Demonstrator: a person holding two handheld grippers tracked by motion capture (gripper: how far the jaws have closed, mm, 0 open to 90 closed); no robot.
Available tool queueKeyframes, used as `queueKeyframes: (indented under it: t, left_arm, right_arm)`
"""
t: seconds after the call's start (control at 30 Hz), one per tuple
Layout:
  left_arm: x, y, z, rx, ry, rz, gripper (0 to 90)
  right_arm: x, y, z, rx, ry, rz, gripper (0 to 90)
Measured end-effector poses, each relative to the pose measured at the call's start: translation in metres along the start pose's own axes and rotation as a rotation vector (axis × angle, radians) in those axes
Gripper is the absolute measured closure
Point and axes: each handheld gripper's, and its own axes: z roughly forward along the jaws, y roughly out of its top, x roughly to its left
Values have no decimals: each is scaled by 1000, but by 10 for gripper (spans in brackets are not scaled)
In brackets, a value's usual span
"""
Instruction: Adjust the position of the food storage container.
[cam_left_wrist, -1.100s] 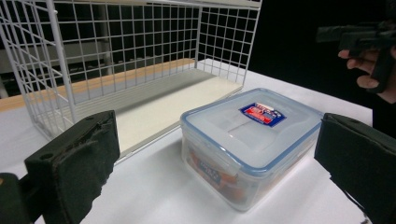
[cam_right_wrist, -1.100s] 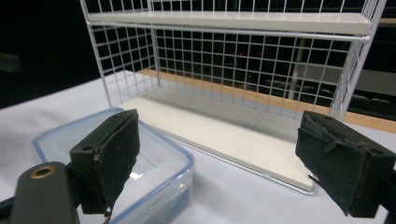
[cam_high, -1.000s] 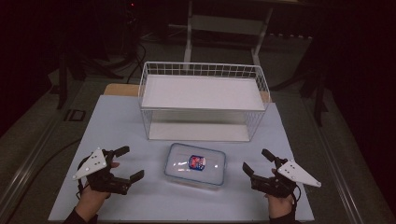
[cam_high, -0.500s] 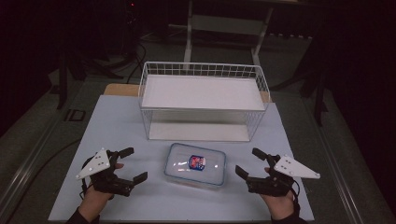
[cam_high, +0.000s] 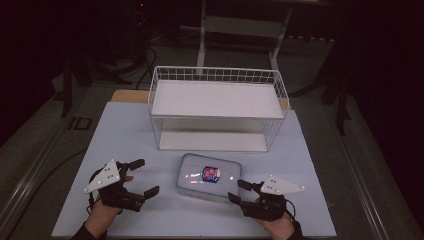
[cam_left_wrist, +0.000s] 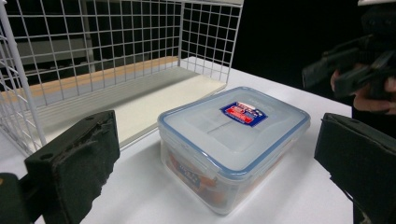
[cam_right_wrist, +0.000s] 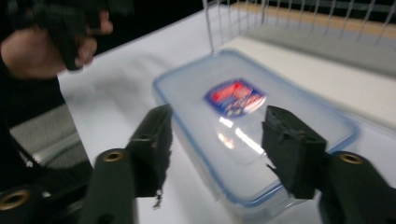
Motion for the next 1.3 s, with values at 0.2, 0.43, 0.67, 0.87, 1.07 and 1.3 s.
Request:
queueKeyframes:
  t: [0.2,0.43,0.67,0.87,1.07,1.3]
  left_arm:
    - [-1,-1,1,4,0,6,2]
    - [-1,-1,1,4,-1,6,2]
    - [0,-1,1,12,-3,6,2]
    - [0,-2,3,20,-7,5,2]
    - [0,-2,4,22,-10,5,2]
    - [0,-2,4,23,-9,6,2]
  right_arm:
    - [6,-10,18,79,16,-26,669]
    - [13,-18,35,151,29,-66,896]
    - [14,-22,47,190,32,-93,899]
    - [11,-20,46,191,-3,-118,900]
    - [0,-19,45,185,-17,-79,900]
    - [1,-15,54,183,-2,-91,900]
